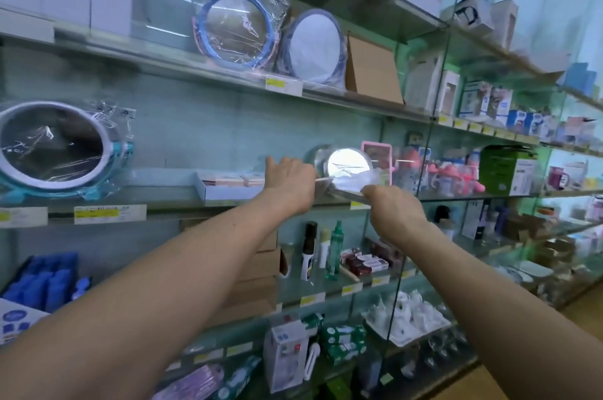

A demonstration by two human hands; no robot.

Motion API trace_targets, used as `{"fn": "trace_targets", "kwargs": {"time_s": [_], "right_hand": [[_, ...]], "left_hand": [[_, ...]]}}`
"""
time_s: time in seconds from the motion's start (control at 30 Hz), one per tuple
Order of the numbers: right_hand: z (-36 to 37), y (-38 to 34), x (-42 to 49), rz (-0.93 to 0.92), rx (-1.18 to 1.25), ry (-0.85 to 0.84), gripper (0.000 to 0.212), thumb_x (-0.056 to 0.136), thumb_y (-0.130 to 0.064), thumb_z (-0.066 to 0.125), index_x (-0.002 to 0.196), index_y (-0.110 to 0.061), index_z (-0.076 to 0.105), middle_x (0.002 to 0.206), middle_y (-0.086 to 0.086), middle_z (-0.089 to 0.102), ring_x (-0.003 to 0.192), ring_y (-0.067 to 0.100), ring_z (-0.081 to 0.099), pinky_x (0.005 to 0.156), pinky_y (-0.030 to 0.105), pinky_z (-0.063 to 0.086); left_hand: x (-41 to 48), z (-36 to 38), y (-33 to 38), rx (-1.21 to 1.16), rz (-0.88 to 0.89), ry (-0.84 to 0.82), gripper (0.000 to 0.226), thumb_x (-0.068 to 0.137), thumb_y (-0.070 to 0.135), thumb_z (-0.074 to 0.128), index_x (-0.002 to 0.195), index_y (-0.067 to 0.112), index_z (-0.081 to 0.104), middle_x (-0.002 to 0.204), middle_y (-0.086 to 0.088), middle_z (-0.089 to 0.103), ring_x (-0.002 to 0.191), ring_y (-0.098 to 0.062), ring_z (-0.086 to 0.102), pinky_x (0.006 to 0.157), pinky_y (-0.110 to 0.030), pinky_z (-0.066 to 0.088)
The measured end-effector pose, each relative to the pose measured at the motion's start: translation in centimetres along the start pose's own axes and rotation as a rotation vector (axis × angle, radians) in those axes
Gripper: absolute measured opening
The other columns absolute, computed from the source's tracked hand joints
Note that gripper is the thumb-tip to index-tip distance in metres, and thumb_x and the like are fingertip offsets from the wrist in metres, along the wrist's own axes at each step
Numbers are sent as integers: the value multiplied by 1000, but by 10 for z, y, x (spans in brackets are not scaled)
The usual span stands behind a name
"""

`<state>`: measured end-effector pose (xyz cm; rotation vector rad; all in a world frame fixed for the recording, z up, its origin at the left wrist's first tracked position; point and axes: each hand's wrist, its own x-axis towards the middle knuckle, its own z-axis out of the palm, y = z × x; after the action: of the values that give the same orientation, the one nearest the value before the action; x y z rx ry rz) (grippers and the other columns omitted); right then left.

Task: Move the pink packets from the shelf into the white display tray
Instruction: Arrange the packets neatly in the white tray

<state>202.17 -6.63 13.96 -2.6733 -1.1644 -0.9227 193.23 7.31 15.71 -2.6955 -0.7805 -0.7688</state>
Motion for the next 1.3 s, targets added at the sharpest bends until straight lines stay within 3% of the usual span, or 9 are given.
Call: {"fn": "trace_targets", "kwargs": {"time_s": [0.23,0.47,0.6,0.67,0.73,0.83,1.0,1.1,1.3], "right_hand": [[26,-17,65,-45,65,44,44,86,7,45,127,-11,52,114,14,64,101,32,62,73,34,46],[45,-45,108,-146,187,62,34,88,5,43,119,-7,51,107,17,65,98,35,61,70,34,40],[54,-64,133,-233,297,127,31,89,3,43,118,-9,48,101,16,66,78,31,56,62,31,35],[61,-70,148,-258,330,146,25,90,-1,47,115,-10,47,99,13,66,72,28,50,60,31,35],[71,-73,164,-278,354,160,20,90,-6,50,109,-11,47,96,11,66,73,30,54,58,31,35],[86,-76,188,-301,388,186,13,88,-7,49,97,-14,43,91,11,66,66,32,51,54,31,33],[106,-71,225,-327,546,170,18,92,-12,44,109,-13,49,96,14,65,79,34,56,59,32,34],[116,-67,238,-336,703,151,23,94,-12,39,108,-14,57,98,14,65,78,32,50,62,33,35],[127,-65,249,-461,895,98,19,91,-11,44,90,-18,63,79,5,58,83,33,54,62,33,38]], "left_hand": [[48,12,-36,-143,-152,14,13,90,16,51,78,18,53,85,-4,58,78,-25,46,76,-33,30],[66,18,-68,-272,-318,8,27,97,25,36,84,11,56,85,-10,54,83,-33,52,69,-31,38],[77,27,-89,-373,-409,44,13,89,14,47,78,12,54,87,-12,59,85,-34,55,64,-30,40],[84,34,-101,-465,-474,88,15,88,9,51,100,11,59,107,-16,62,98,-35,56,72,-32,43],[90,40,-114,-541,-557,122,46,89,7,52,134,13,46,130,-14,54,113,-34,53,86,-33,44],[102,48,-127,-705,-674,140,62,89,6,50,146,20,29,135,-10,48,111,-33,56,89,-34,48],[122,61,-132,-909,-776,112,20,91,-3,52,92,11,66,95,-13,64,64,-19,57,61,-24,51],[130,67,-125,-952,-824,105,11,89,4,60,98,3,66,79,-12,64,56,-20,57,55,-25,52],[141,79,-107,-1082,-915,-35,55,96,49,40,79,6,69,80,-14,69,67,-27,62,65,-30,51]]}}
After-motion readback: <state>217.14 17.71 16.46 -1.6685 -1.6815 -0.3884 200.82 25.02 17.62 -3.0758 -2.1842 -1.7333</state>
